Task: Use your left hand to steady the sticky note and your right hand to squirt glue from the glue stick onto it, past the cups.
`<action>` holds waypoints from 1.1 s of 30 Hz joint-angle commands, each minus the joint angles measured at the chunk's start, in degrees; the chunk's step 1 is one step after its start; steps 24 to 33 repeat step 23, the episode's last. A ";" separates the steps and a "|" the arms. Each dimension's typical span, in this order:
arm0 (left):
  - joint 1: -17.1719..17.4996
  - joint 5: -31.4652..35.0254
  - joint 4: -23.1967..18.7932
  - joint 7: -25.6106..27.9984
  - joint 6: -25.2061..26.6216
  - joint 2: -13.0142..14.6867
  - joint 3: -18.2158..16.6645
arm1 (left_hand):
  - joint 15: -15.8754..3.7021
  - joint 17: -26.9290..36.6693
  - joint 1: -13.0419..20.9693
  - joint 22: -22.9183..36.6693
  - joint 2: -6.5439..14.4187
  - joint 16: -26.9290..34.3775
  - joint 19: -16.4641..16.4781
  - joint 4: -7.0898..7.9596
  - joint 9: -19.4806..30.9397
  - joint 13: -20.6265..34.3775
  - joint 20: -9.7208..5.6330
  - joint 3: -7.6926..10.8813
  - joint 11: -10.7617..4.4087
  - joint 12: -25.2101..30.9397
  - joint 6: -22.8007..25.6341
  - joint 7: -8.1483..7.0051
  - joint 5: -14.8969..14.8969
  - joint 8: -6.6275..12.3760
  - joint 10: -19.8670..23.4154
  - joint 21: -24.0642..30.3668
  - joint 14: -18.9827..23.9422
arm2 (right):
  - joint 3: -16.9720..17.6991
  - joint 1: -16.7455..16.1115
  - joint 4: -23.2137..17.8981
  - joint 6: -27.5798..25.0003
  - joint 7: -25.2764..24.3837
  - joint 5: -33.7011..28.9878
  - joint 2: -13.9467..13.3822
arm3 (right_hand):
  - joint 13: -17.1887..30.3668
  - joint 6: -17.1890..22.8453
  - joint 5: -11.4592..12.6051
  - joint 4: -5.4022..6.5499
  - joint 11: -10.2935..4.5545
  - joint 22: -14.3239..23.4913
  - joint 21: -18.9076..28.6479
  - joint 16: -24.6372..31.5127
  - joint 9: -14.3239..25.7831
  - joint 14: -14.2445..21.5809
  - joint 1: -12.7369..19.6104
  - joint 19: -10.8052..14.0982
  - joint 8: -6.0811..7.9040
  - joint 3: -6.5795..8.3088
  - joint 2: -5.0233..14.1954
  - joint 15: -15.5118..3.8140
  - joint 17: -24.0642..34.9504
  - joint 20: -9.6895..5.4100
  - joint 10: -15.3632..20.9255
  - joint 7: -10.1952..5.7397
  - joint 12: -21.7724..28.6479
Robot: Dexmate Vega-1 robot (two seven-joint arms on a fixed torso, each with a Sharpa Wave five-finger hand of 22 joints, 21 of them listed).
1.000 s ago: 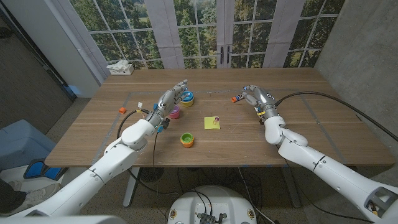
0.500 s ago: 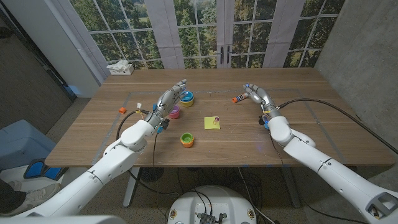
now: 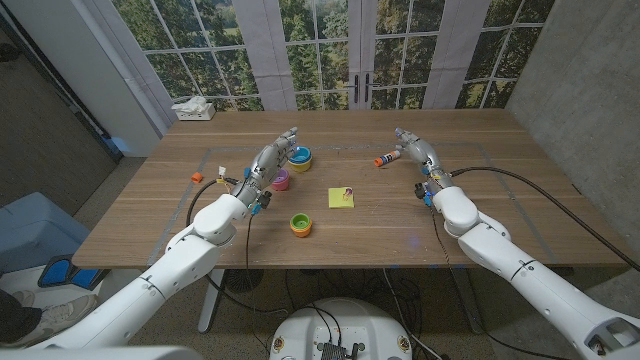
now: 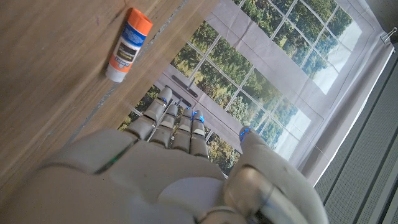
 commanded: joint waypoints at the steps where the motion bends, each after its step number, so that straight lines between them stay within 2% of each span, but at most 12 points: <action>1: 0.15 -1.06 0.24 -0.60 -0.30 0.16 -0.62 | -3.47 0.08 -0.29 0.13 2.75 -0.10 -0.73 0.24 0.09 0.00 -1.33 0.01 0.17 -0.22 -0.46 -0.21 0.37 -0.18 -0.92 -0.33 -0.82 | 2.09 -1.03 0.86 3.15 6.48 11.28 2.45 | 0.00 -0.37 0.27 -0.36 0.21 -0.07 -0.32 -0.14 0.01 -0.39 0.21 -0.39 0.48 0.26 -0.51 -2.72 -0.13 -3.02 -0.23 -0.12 0.08; 9: 0.37 -2.24 0.31 -1.61 -0.33 0.97 -1.42 | -3.47 0.06 -0.34 0.10 2.77 -0.07 -1.10 0.32 0.08 -0.01 -1.67 -0.17 0.30 -0.23 -0.96 -0.28 0.39 -0.19 -1.59 -0.27 -1.47 | 3.09 -1.75 1.30 5.28 8.27 15.48 3.98 | -0.07 -0.35 0.32 -0.28 0.37 -0.06 -0.80 0.08 0.00 -0.45 -0.22 -0.25 0.65 0.22 -0.46 -2.55 -0.46 -3.28 -0.24 0.02 0.25; 13: 0.38 -2.84 0.29 -1.96 -0.02 1.15 -1.58 | -3.54 0.04 -0.32 0.09 2.77 -0.02 -1.15 0.31 0.08 -0.02 -1.69 -0.21 0.35 -0.19 -1.03 -0.28 0.39 -0.16 -1.67 -0.23 -1.53 | 3.95 -2.80 1.32 7.91 7.10 15.89 5.20 | -0.10 -0.31 0.34 -0.29 0.52 -0.05 -1.04 0.16 -0.01 -0.46 -0.39 -0.16 0.71 0.20 -0.52 -2.38 -0.64 -3.25 -0.26 0.20 0.31; 19: -0.25 -3.22 0.27 -2.93 0.85 1.63 -1.37 | -3.57 0.02 -0.30 0.08 2.74 -0.01 -1.23 0.29 0.08 -0.03 -1.79 -0.27 0.32 -0.17 -1.27 -0.24 0.40 -0.18 -1.88 -0.18 -1.75 | 6.31 -5.44 2.70 16.53 3.50 14.31 8.19 | -0.15 0.37 0.44 -0.46 0.59 -0.05 -1.53 0.42 -0.02 -0.03 -0.56 -0.08 1.04 0.21 -0.66 -2.44 -1.06 -3.28 0.33 0.21 0.63; 23: -0.77 -3.19 1.11 -3.49 0.63 1.37 -1.03 | -3.62 0.01 -0.31 0.07 2.72 0.01 -1.29 0.30 0.07 -0.03 -1.87 -0.35 0.25 -0.16 -1.65 -0.21 0.40 -0.23 -2.10 -0.13 -1.96 | 7.75 -7.15 4.18 23.02 3.05 14.53 10.51 | -0.18 0.78 0.54 -0.66 0.60 -0.04 -1.80 0.59 -0.03 0.38 -0.54 0.20 1.20 0.32 -0.67 -2.40 -1.40 -3.43 0.95 0.40 0.90; 33: -0.77 -3.19 1.11 -3.49 0.63 1.37 -1.03 | -3.62 0.01 -0.31 0.07 2.72 0.01 -1.29 0.30 0.07 -0.03 -1.87 -0.35 0.25 -0.16 -1.65 -0.21 0.40 -0.23 -2.10 -0.13 -1.96 | 7.75 -7.15 4.18 23.02 3.05 14.53 10.51 | -0.18 0.78 0.54 -0.66 0.60 -0.04 -1.80 0.59 -0.03 0.38 -0.54 0.20 1.20 0.32 -0.67 -2.40 -1.40 -3.43 0.95 0.40 0.90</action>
